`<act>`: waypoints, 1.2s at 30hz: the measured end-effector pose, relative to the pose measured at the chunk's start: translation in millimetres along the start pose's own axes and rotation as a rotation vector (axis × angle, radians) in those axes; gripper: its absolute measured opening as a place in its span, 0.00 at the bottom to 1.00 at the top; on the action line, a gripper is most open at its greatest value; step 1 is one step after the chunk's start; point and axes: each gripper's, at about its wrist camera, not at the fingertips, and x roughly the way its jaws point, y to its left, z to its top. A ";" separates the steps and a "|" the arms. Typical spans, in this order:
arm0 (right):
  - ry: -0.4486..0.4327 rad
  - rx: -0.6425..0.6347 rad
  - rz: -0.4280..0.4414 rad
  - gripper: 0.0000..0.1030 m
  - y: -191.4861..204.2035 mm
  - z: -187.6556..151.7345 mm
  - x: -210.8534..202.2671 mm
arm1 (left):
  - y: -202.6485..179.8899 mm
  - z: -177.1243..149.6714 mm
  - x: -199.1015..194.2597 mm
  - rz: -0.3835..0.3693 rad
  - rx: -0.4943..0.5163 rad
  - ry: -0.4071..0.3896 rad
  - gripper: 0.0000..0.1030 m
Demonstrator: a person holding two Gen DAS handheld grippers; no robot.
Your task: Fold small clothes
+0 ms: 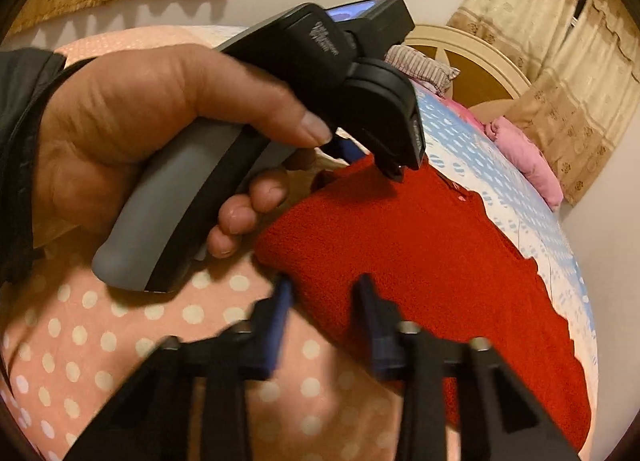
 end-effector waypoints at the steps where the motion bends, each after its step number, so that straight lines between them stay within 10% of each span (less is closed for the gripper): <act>1: -0.004 -0.001 -0.002 0.13 -0.6 -0.2 -1.1 | -2.1 -0.1 0.2 0.001 0.004 0.003 0.19; 14: -0.108 0.203 0.067 0.08 -37.2 -10.5 -23.7 | -12.5 12.9 -13.0 -0.099 -0.092 -0.009 0.16; 36: -0.256 0.529 0.066 0.07 -121.0 -61.9 -75.0 | -153.7 29.9 -4.2 -0.237 0.064 -0.004 0.16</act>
